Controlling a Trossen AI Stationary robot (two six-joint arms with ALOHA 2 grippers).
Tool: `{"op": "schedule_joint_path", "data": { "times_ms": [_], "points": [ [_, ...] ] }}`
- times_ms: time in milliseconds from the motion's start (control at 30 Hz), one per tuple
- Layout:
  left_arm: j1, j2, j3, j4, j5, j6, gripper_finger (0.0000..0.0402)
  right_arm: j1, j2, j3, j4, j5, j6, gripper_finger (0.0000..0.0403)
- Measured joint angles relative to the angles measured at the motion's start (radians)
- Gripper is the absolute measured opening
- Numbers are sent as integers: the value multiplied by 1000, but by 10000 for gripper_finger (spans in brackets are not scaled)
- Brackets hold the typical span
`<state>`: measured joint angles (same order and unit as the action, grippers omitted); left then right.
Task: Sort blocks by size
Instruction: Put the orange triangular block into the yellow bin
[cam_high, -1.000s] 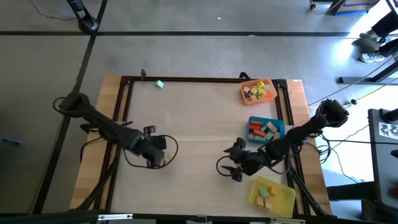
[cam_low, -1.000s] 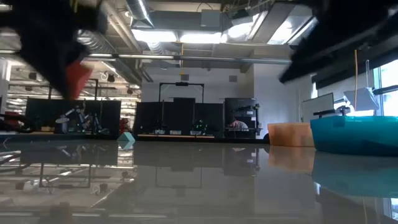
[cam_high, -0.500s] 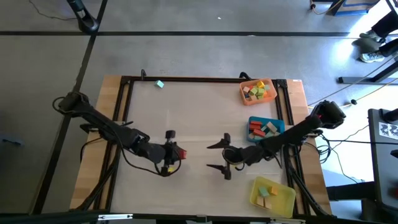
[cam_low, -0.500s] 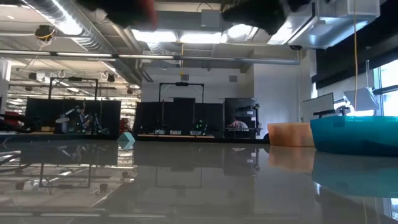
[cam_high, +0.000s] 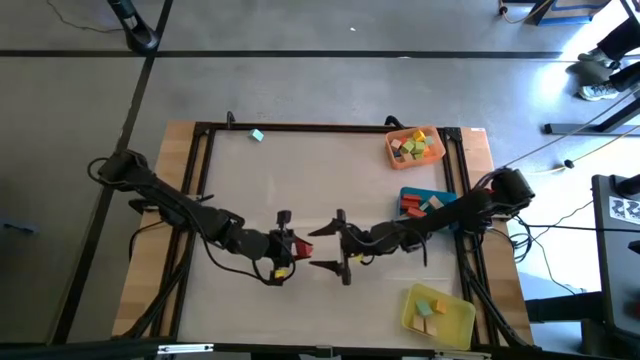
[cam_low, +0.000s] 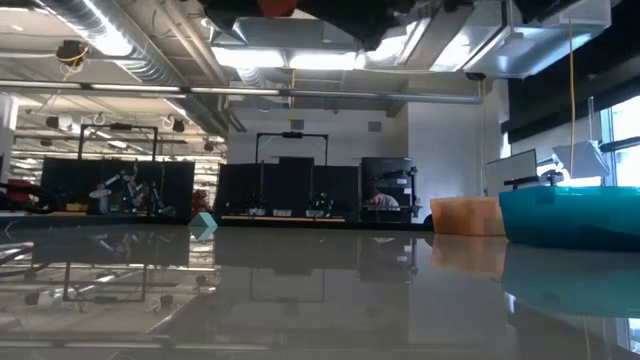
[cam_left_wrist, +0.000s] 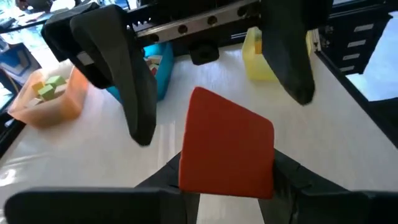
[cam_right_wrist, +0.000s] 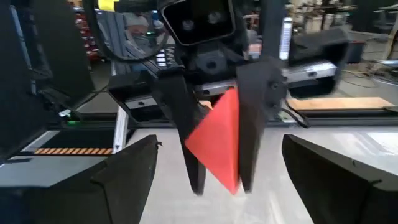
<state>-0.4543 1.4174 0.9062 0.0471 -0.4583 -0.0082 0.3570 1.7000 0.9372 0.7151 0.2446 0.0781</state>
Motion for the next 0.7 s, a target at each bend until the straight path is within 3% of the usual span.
{"op": "schedule_joint_path", "data": {
  "times_ms": [400,700],
  "points": [
    [2,0,0,23,1,-17,106,0,52,71,-14,37,-39,334],
    [2,0,0,47,0,-17,111,-13,52,71,-15,28,-54,242]
  ]
}}
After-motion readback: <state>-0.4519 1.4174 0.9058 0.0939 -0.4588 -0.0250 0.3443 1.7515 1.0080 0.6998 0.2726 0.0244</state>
